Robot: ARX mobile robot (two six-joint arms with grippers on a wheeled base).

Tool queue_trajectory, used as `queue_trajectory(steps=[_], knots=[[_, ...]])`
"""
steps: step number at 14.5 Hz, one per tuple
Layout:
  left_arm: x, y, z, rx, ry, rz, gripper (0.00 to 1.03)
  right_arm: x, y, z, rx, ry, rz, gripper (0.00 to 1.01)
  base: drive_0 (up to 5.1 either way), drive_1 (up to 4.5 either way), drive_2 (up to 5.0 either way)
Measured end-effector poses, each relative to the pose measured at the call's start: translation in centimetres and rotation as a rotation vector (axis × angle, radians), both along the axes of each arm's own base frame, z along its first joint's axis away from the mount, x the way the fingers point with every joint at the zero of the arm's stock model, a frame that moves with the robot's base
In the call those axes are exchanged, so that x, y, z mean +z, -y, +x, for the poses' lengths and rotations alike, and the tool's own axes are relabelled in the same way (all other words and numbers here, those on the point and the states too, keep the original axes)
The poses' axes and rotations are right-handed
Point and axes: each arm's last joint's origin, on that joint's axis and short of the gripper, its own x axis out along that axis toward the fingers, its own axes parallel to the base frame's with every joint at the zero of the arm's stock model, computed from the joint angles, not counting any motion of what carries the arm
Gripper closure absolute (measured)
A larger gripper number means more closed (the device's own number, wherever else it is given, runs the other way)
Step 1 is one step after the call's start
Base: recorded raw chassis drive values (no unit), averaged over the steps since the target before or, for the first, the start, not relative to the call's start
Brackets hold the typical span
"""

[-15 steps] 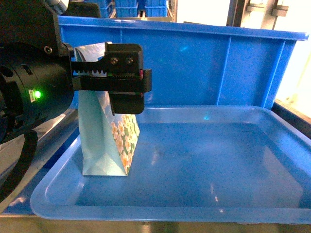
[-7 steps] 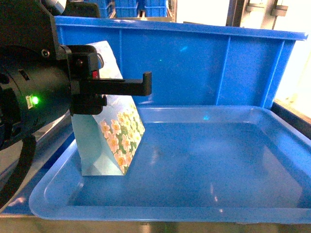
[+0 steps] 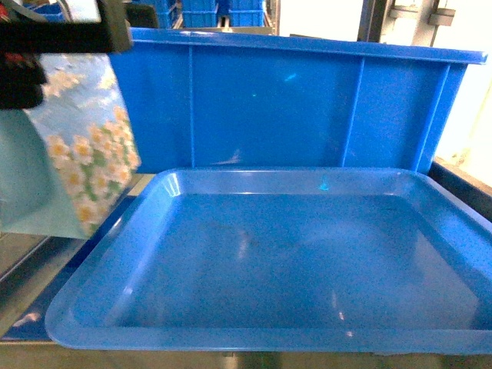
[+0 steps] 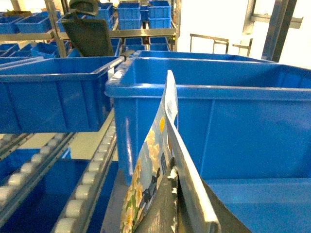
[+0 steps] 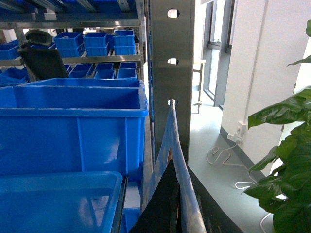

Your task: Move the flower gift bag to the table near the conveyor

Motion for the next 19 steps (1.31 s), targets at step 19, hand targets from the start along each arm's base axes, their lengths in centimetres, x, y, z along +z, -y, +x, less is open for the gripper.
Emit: queue_trajectory(steps=[19], knots=[[0.2, -3.9, -11.4, 0.078, 0.101, 0.121, 1.01, 0.0, 0.0, 0.0, 0.000, 0.000, 0.000, 0.99, -2.5, 0.77, 1.8]])
